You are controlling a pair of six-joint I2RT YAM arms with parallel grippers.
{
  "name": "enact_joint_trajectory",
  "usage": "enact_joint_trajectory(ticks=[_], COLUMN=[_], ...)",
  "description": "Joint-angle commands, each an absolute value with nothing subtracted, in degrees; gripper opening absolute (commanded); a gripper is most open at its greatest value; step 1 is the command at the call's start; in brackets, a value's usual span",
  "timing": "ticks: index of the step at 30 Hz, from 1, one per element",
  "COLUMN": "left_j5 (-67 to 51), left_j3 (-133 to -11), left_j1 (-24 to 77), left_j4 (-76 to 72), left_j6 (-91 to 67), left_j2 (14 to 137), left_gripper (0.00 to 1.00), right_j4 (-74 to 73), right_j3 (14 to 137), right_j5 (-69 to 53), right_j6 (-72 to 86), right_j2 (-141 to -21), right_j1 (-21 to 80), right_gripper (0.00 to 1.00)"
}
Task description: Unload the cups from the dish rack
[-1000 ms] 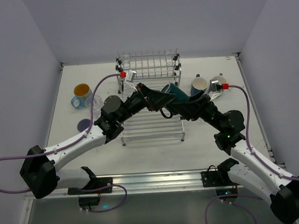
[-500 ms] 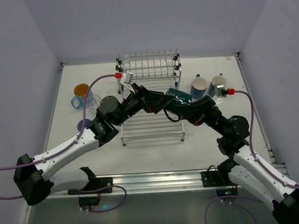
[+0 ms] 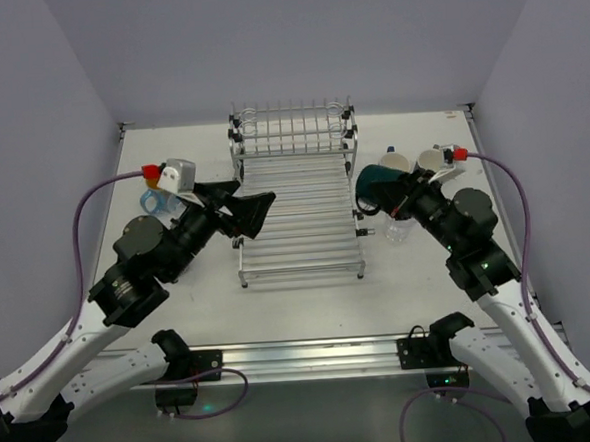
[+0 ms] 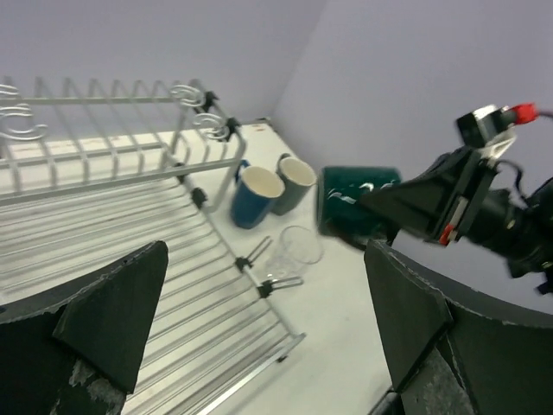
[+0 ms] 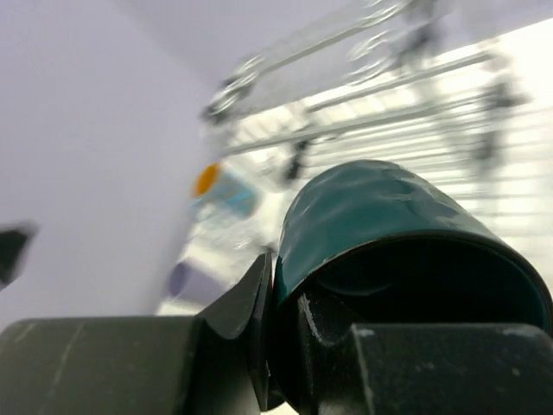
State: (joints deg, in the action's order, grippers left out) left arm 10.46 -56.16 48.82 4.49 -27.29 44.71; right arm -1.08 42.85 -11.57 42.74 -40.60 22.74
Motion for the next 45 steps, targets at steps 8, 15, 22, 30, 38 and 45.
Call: enact_joint_trajectory(ticks=[8,15,22,30,38,45], left_j5=[24.5,23.2,21.6,18.9,15.0,17.0], left_j3=[-55.1,-46.6,-43.9,-43.0,-42.8,-42.8], left_j1=[48.8,48.9,48.9,48.3,45.0,44.3], left_j4=[25.0,22.9,22.4,21.0,20.4,20.4], left_j6=[-15.2,-14.2,-12.7,-12.1,-12.1,-12.1], left_j2=[33.7,29.6,28.0,27.5,28.4,28.7], left_gripper=[1.00,1.00,1.00,1.00,1.00,1.00], right_j4=[-24.5,-21.4,-18.5,-16.5,-17.6,-19.2], right_j3=[51.3,56.4,55.3,53.9,54.2,55.2], right_j5=[17.1,13.9,12.5,8.3,6.7,4.0], right_j6=[27.2,25.9,25.8,27.2,28.3,29.9], right_j2=[-50.1,-66.4,-77.8,-84.3,-81.4,-70.5], right_j1=[5.7,-4.3,-7.6,-7.5,-7.1,-7.1], right_gripper=[0.00,0.00,0.00,0.03,0.51,0.79])
